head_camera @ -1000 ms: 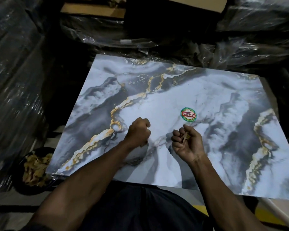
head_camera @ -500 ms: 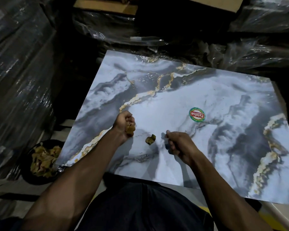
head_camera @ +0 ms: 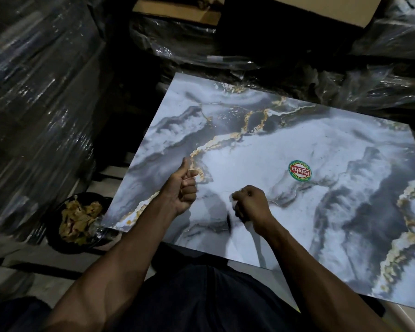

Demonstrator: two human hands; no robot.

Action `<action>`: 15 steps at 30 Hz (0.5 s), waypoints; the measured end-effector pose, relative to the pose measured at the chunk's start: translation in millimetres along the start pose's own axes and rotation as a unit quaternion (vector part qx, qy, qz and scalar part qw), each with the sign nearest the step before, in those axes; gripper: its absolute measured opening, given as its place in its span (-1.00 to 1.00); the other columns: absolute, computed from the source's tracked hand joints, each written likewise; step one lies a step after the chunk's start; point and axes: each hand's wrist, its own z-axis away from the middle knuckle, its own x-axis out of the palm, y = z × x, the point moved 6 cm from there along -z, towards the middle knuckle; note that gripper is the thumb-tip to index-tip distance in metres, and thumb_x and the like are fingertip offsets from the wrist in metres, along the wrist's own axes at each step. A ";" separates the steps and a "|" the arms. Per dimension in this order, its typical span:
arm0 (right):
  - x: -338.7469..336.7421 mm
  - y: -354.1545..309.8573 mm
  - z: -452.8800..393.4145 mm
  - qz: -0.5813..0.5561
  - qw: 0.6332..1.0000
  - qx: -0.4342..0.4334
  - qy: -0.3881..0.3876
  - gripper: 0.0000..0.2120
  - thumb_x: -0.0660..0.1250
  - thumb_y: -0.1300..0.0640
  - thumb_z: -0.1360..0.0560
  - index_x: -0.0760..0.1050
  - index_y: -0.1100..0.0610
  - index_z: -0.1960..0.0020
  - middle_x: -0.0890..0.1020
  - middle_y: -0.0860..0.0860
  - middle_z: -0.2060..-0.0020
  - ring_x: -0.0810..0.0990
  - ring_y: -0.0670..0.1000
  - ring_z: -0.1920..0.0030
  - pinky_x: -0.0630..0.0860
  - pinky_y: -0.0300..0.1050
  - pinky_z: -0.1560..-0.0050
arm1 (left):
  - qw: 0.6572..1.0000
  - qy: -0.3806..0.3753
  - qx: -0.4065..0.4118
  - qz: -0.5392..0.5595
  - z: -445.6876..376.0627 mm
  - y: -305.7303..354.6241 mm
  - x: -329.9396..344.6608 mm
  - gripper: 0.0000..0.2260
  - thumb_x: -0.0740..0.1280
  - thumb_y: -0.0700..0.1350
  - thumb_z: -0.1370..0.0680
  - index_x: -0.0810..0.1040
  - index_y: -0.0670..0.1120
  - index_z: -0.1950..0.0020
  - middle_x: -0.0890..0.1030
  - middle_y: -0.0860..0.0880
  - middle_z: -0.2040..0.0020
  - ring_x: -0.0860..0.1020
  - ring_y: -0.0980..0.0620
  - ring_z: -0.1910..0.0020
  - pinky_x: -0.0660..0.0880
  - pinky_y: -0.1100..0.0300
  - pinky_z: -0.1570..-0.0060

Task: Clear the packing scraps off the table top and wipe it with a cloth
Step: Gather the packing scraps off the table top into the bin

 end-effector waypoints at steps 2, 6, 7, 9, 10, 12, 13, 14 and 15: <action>-0.7 5.3 8.6 -0.204 0.974 0.084 -0.043 -0.80 0.19 0.27 -0.39 0.37 0.17 0.41 0.45 0.18 0.38 0.25 0.02 0.53 0.04 -0.21 0.48 | 1.000 0.005 0.016 0.014 7.1 4.7 -12.1 -0.58 0.10 0.21 -0.62 0.44 -0.11 0.17 0.24 0.06 0.60 0.12 0.21 0.74 0.02 0.44 0.71; 1.0 -2.8 34.3 -0.450 0.875 0.127 -0.126 -0.79 0.05 0.37 -0.37 0.36 0.13 0.30 0.42 0.08 0.41 0.27 -0.09 0.62 0.04 -0.38 0.62 | 0.998 0.036 0.049 0.017 25.2 15.5 -41.1 -0.59 0.13 0.17 -0.62 0.46 -0.13 0.18 0.32 0.06 0.57 0.13 0.21 0.73 0.06 0.43 0.72; 3.0 -4.5 39.5 -0.472 0.863 0.120 -0.135 -0.80 0.06 0.38 -0.34 0.39 0.14 0.26 0.44 0.08 0.43 0.31 -0.07 0.62 0.06 -0.37 0.63 | 0.998 0.039 0.053 0.018 30.2 17.8 -48.0 -0.58 0.14 0.17 -0.62 0.48 -0.13 0.21 0.32 0.06 0.57 0.14 0.20 0.72 0.08 0.42 0.73; 8.8 -3.7 44.1 -0.487 0.855 0.104 -0.143 -0.81 0.13 0.35 -0.34 0.48 0.17 0.21 0.52 0.11 0.40 0.45 -0.01 0.56 0.19 -0.36 0.65 | 0.998 0.038 0.049 0.026 37.6 20.0 -59.8 -0.52 0.14 0.17 -0.62 0.51 -0.11 0.33 0.32 0.06 0.58 0.15 0.20 0.72 0.10 0.41 0.74; 13.5 -3.1 46.2 -0.488 0.855 0.099 -0.145 -0.85 0.21 0.32 -0.34 0.54 0.19 0.21 0.56 0.13 0.37 0.51 0.02 0.51 0.29 -0.34 0.64 | 0.998 0.037 0.043 0.031 41.4 20.7 -65.1 -0.52 0.12 0.18 -0.62 0.49 -0.10 0.34 0.32 0.06 0.58 0.16 0.20 0.73 0.11 0.41 0.74; 24.5 -0.4 47.4 -0.496 0.849 0.103 -0.149 -0.90 0.38 0.19 -0.28 0.61 0.21 0.24 0.64 0.14 0.31 0.61 0.05 0.43 0.44 -0.30 0.56 | 0.998 0.038 0.042 0.034 48.3 23.7 -74.0 -0.57 0.10 0.19 -0.62 0.40 -0.07 0.29 0.31 0.07 0.58 0.18 0.19 0.72 0.13 0.39 0.74; 30.8 1.3 47.8 -0.504 0.843 0.111 -0.155 -0.84 0.42 0.13 -0.24 0.63 0.22 0.26 0.67 0.14 0.28 0.64 0.06 0.39 0.50 -0.27 0.52 | 0.997 0.042 0.048 0.032 52.1 25.8 -78.4 -0.58 0.09 0.20 -0.62 0.37 -0.06 0.28 0.31 0.07 0.58 0.20 0.19 0.71 0.13 0.38 0.73; 36.1 2.2 47.8 -0.512 0.835 0.122 -0.160 -0.80 0.43 0.09 -0.23 0.63 0.23 0.27 0.68 0.14 0.27 0.66 0.07 0.36 0.53 -0.24 0.49 | 0.997 0.047 0.055 0.029 55.7 27.7 -81.6 -0.59 0.10 0.21 -0.62 0.35 -0.05 0.28 0.31 0.07 0.58 0.21 0.19 0.70 0.13 0.38 0.71; 41.9 3.2 48.0 -0.518 0.829 0.135 -0.161 -0.80 0.43 0.08 -0.25 0.63 0.24 0.28 0.68 0.14 0.28 0.67 0.07 0.35 0.55 -0.23 0.48 | 0.996 0.057 0.063 0.028 60.2 29.2 -86.8 -0.58 0.10 0.23 -0.61 0.35 -0.05 0.28 0.31 0.07 0.58 0.22 0.18 0.69 0.13 0.37 0.69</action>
